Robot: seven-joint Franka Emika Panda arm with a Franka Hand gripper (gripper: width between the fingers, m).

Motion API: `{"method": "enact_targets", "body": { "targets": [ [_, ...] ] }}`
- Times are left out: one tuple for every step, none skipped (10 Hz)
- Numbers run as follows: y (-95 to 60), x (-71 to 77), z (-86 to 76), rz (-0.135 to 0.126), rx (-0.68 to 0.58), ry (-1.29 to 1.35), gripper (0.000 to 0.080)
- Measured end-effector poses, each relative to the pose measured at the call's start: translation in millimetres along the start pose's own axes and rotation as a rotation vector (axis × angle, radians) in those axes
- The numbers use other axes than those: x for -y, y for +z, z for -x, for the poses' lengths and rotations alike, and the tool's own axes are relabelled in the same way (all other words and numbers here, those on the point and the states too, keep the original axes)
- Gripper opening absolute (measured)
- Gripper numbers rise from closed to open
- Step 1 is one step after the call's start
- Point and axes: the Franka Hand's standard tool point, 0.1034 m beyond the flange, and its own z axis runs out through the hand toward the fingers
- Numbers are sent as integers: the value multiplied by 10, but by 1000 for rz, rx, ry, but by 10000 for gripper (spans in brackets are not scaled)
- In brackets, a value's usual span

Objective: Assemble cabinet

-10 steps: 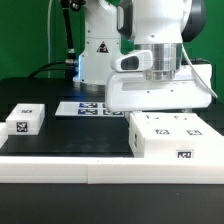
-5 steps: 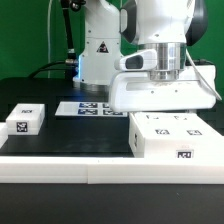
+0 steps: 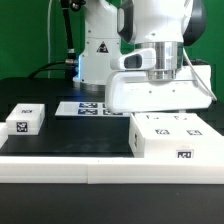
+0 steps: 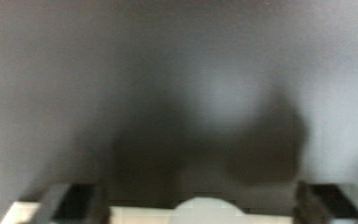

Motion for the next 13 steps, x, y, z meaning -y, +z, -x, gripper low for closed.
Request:
{"method": "enact_targets", "body": {
  "targets": [
    [-1, 0, -1, 0, -1, -6, 354],
    [0, -1, -1, 0, -1, -8, 222],
    [0, -4, 0, 0, -1, -8, 222],
    [0, -4, 0, 0, -1, -8, 222],
    [0, -4, 0, 0, -1, -8, 222],
    [0, -4, 0, 1, -1, -8, 222],
    [0, -4, 0, 1, -1, -8, 222],
    [0, -4, 0, 1, -1, -8, 222],
    [-11, -6, 2, 0, 5, -9, 222],
    [-72, -5, -2, -1, 24, -10, 223],
    [-163, -2, -32, -2, 38, -11, 223],
    [-238, -9, -53, -4, 61, -15, 223],
    [-314, -21, -70, -7, 96, -18, 223]
  ]
}}
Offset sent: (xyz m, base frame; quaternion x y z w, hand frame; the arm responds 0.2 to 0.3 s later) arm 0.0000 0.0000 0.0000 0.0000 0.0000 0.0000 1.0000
